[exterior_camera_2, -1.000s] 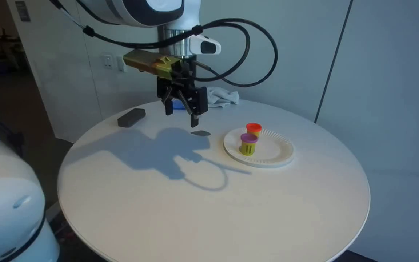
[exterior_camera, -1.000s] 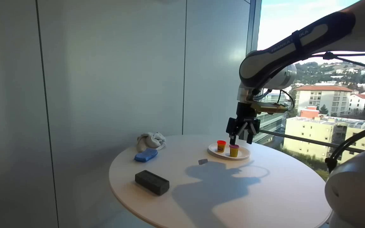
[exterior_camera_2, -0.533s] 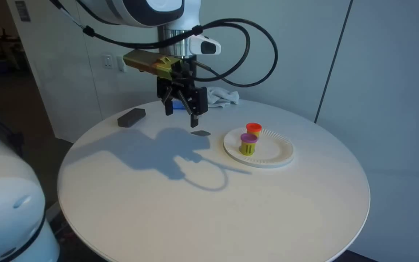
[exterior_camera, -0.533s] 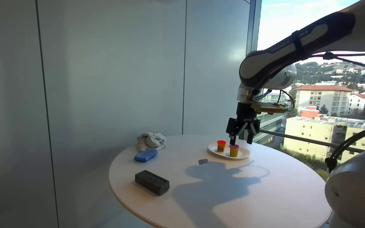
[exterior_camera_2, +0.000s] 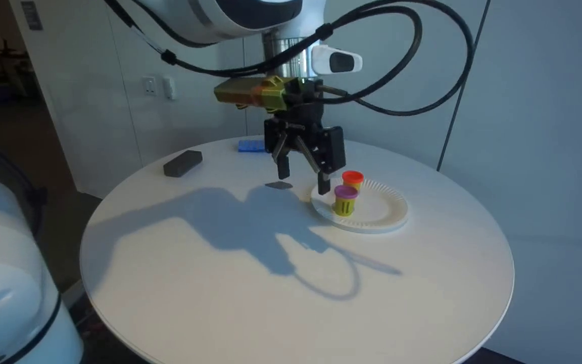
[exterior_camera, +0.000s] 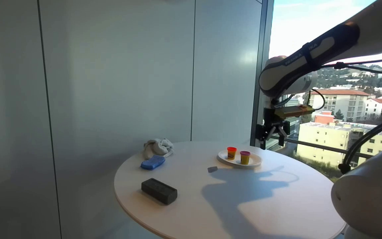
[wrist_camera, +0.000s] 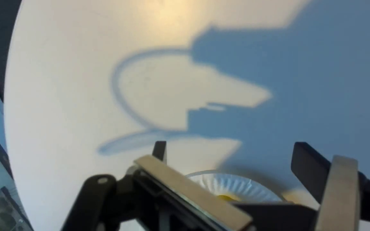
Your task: Move the bottles on the plate onto the table
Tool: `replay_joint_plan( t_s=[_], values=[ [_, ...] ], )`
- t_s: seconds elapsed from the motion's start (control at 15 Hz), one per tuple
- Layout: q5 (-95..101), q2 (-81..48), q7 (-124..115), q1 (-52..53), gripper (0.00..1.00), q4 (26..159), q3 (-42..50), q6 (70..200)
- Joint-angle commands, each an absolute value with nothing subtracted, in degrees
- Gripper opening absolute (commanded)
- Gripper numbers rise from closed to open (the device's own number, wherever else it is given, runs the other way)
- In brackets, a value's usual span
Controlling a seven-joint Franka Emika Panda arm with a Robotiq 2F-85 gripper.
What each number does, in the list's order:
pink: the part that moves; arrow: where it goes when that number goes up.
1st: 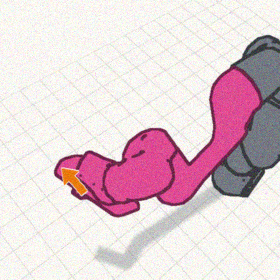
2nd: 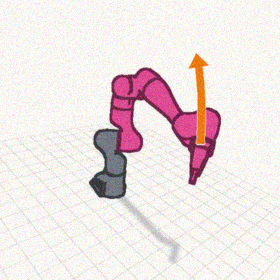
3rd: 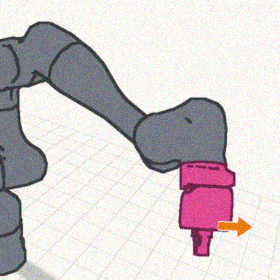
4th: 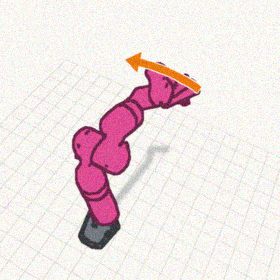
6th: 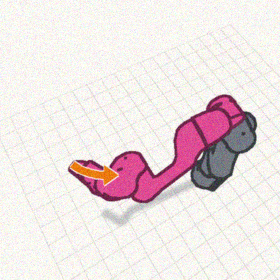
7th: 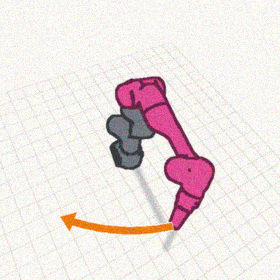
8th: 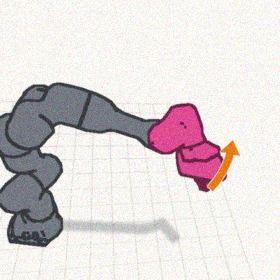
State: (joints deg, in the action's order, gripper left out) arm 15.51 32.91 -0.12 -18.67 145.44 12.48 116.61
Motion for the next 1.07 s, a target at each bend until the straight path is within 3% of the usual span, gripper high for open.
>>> replay_joint_plan(
  t_s=[0.0, 0.4, 1.0],
  values=[
    [15.49, 24.32, 5.15, -19.13, 1.0, 137.54, 17.5, 119.68],
    [4.02, 14.78, 24.9, -13.5, 1.0, 131.42, 23.82, 125.81],
    [2.29, 4.86, 38.78, -13.72, 1.0, 125.09, 22.2, 127.06]
  ],
)
